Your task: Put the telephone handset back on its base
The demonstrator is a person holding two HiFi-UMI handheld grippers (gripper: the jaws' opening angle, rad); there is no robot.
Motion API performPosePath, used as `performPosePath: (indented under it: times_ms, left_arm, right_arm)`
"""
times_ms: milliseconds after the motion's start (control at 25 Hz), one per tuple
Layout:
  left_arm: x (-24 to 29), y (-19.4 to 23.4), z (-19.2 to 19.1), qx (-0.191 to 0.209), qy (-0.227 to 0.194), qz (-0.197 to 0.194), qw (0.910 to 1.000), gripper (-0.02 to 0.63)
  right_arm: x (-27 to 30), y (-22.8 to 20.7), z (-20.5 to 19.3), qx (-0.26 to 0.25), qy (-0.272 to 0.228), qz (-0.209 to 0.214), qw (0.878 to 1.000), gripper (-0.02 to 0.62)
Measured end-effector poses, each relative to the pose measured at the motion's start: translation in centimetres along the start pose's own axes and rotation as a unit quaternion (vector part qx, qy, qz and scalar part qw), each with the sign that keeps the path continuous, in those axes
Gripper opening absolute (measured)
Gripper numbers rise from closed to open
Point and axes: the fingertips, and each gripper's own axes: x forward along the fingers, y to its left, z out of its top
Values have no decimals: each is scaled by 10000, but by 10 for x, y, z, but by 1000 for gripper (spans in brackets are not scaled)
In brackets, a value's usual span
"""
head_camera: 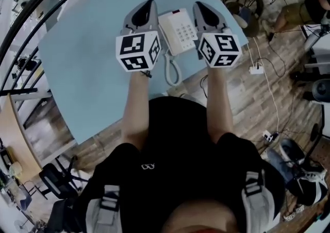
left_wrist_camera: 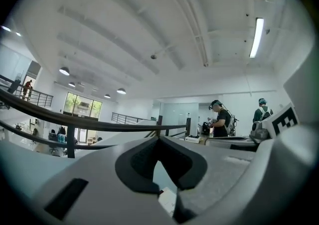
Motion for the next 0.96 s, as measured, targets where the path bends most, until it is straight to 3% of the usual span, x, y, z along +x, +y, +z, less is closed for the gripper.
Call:
performPosePath:
  times_ms: [520, 960]
  left_arm:
    - [3, -3, -3, 60, -63, 7, 10000, -2]
    - [1, 13, -6, 14, -24, 67, 10000, -2]
  right_arm:
    - [-10, -9, 3, -99, -6, -184, 9998, -5]
    - [-2, 6, -1, -149, 30, -30, 9999, -5]
